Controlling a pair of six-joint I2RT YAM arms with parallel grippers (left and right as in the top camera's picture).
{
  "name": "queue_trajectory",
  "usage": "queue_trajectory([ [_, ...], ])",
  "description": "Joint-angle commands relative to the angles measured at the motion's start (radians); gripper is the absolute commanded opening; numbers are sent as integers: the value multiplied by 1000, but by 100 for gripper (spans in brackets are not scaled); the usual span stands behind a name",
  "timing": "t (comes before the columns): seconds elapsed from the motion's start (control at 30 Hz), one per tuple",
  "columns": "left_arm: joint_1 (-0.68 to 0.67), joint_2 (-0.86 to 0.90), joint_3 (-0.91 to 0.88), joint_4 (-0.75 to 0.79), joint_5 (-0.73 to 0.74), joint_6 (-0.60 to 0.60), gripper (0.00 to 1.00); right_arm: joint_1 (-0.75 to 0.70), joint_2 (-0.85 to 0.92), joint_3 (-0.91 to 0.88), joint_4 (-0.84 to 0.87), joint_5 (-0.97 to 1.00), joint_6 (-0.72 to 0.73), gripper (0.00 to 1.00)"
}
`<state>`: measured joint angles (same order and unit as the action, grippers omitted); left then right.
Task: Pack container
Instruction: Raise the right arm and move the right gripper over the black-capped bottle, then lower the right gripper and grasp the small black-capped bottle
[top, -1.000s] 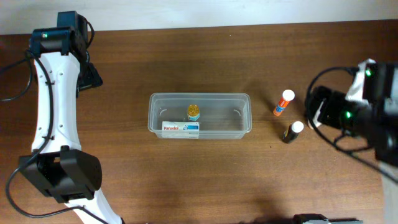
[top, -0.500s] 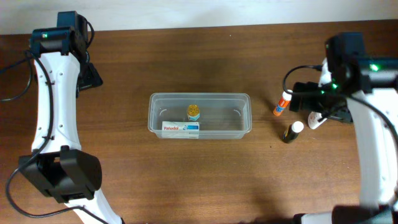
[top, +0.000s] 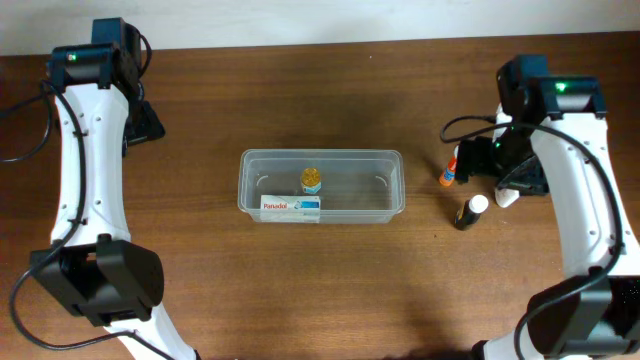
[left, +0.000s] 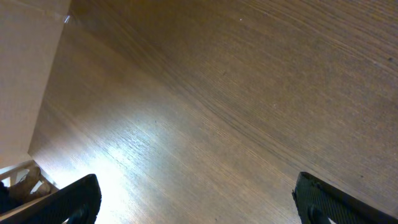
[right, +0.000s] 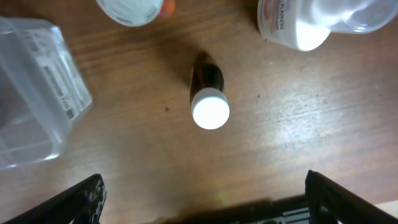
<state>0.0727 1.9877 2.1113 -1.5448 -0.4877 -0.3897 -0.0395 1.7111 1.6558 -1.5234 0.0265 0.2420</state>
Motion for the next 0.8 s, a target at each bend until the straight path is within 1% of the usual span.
queue_trajectory([
  [0.0,0,-7,3,-1,-14,-6,99,-5,-3,-75,35,8,-3,92],
  [0.13,0,-7,3,-1,-14,-6,99,-5,-3,-175,134,7,-17,91],
  [0.3,0,-7,3,-1,-14,-6,99,-6,-3,-242,205,8,-52,81],
  [0.43,0,-7,3,-1,-14,-6,100,-6,-3,-268,237,8,-51,76],
  [0.5,0,-7,3,-1,-14,-6,99,-6,-3,-277,257,8,-51,71],
  [0.77,0,-7,3,-1,-14,-6,99,-6,-3,-283,284,8,-50,70],
])
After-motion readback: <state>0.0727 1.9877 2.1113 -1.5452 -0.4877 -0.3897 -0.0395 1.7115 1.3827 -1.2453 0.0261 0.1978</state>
